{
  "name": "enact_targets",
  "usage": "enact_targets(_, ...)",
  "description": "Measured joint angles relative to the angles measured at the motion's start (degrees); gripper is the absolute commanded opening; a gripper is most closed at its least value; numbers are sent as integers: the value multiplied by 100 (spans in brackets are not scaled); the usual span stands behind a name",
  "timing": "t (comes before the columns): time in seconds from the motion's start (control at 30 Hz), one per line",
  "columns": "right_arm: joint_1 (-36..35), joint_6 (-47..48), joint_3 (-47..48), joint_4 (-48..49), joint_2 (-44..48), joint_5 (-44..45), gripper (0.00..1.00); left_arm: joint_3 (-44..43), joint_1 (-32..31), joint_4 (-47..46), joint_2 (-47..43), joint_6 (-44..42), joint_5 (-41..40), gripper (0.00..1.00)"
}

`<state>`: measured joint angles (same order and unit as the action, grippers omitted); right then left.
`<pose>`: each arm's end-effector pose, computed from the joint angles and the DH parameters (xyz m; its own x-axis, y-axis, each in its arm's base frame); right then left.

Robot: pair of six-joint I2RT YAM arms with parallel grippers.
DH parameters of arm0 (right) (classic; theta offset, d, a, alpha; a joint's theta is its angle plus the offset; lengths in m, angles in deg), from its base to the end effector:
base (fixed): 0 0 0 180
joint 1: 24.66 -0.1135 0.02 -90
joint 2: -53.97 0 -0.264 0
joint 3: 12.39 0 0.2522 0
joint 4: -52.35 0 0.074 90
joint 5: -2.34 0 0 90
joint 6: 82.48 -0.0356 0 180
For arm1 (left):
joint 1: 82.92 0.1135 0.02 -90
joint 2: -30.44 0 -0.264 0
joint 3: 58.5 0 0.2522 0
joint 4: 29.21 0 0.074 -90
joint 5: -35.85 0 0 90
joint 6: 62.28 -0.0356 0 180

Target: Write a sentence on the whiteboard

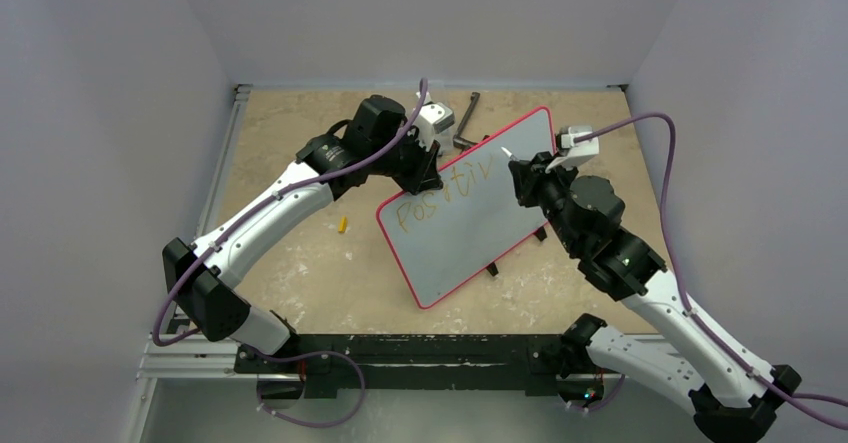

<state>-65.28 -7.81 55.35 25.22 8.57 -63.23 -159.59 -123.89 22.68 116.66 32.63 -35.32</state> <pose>0.1416 0.1021 0.3885 -0.1351 0.2012 -0.9702 -0.2532 0.9396 0.2301 0.2434 -0.2266 0.3768 -0.5227 0.3466 -0.7789 0.7732 0.5775 -0.2620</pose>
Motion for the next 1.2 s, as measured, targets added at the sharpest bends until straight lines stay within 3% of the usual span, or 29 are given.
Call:
enact_targets(0.23, 175, -4, -103, 2, 2, -44, 0, 0, 0, 0, -2, 0, 2, 0)
enact_targets(0.53, 876, -94, -339, 72, -46, -789, 0, 0, 0, -2, -2, 0, 4, 0)
enact_targets(1.2, 992, -153, -372, 516, -586, -1322, 0, 2, 2, 13, -4, 2, 0, 0)
